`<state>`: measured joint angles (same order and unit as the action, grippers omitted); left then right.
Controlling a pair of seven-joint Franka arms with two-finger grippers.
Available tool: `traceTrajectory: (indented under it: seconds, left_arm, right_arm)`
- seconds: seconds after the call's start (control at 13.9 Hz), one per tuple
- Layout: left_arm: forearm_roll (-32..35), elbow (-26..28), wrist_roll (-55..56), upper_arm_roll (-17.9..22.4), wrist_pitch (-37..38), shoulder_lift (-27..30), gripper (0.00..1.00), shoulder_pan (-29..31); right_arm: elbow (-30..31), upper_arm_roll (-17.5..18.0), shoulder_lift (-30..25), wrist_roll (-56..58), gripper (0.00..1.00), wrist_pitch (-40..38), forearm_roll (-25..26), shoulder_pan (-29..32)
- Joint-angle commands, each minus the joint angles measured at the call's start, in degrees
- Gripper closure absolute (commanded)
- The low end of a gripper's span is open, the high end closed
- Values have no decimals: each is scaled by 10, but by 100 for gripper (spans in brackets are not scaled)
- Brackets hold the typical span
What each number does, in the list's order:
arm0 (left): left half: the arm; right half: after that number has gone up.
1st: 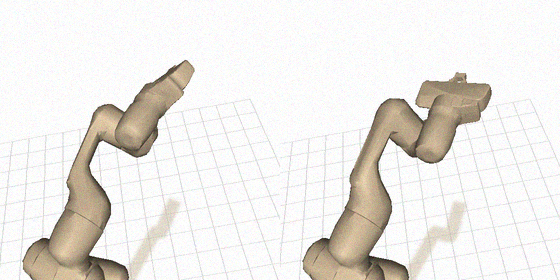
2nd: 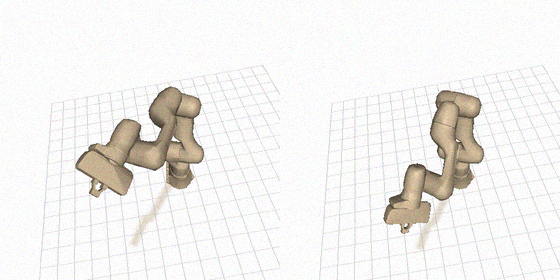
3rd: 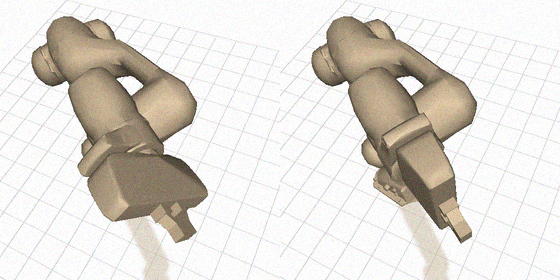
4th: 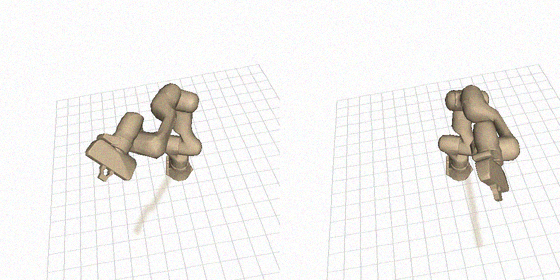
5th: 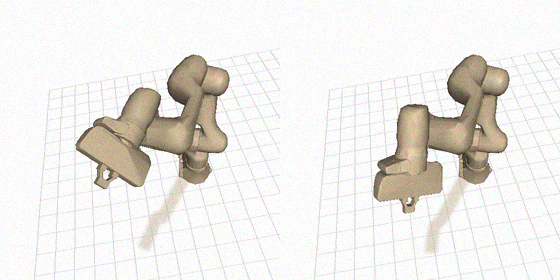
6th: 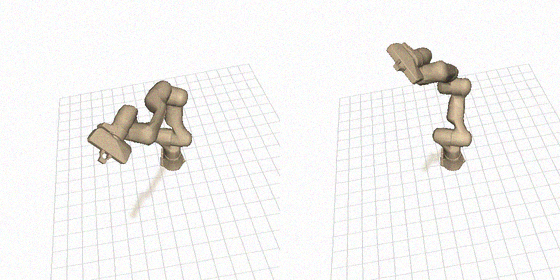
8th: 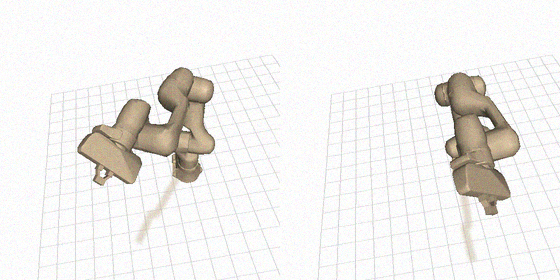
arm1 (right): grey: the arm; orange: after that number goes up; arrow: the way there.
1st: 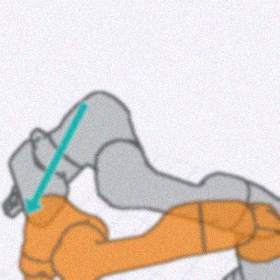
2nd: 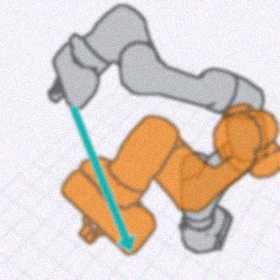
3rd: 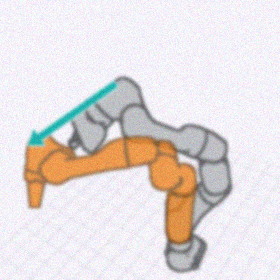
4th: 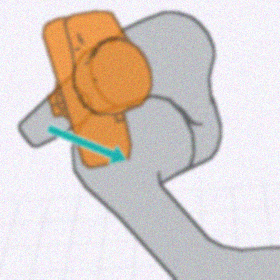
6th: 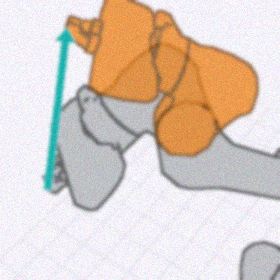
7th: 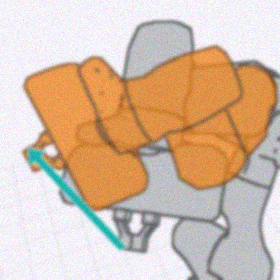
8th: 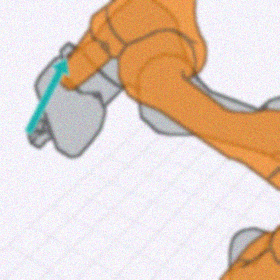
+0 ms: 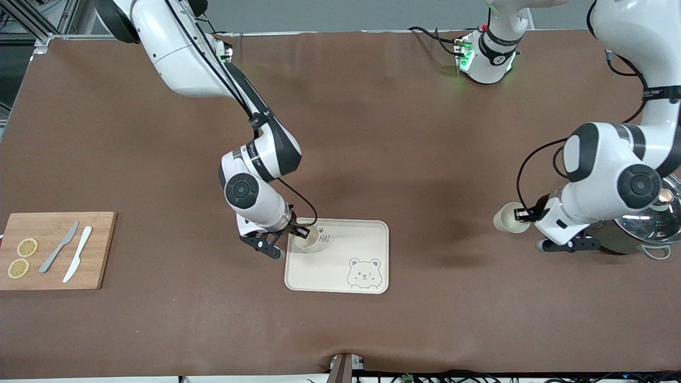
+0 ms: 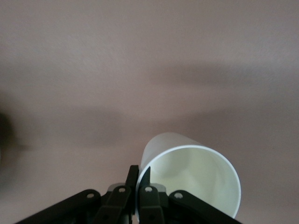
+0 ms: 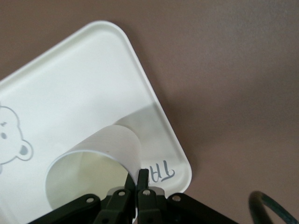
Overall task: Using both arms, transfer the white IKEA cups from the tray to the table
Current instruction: 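Lift the cup with the left gripper while the right gripper grasps the other cup, then carry the cups outward from the tray with both grippers and lower them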
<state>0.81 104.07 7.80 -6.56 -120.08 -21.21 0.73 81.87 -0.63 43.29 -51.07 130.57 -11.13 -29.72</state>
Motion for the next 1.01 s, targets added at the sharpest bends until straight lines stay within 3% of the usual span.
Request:
traceTrajectory:
  seconds: [0.0,0.14,0.36,0.5,0.72,0.79,0.86,0.93]
  left_arm:
    - [-1,96,-9,-3,-80,35,100,14]
    - [-1,109,-17,-3,-133,14,100,17]
    - [-1,108,-16,-4,-154,-11,100,14]
    - [-1,108,-17,-4,-155,-21,100,14]
    - [-1,101,-25,-4,-155,-29,100,12]
    - [-1,97,-24,-4,-155,-36,95,12]
    - [-1,83,-24,-4,-155,-50,81,9]
    - [-1,80,-24,-4,-155,-53,37,9]
  right_arm:
    - [-23,2,-22,2,100,-70,-12,18]
    - [-41,2,-43,19,100,-137,-7,45]
    - [-26,-1,-87,150,100,-245,-5,107]
    - [13,-1,-126,205,100,-259,0,145]
    - [60,-7,-147,309,100,-257,46,199]
    - [71,-8,-147,350,100,-255,46,226]
    - [80,-7,-147,391,100,-255,46,247]
    - [88,-8,-148,420,100,-255,46,263]
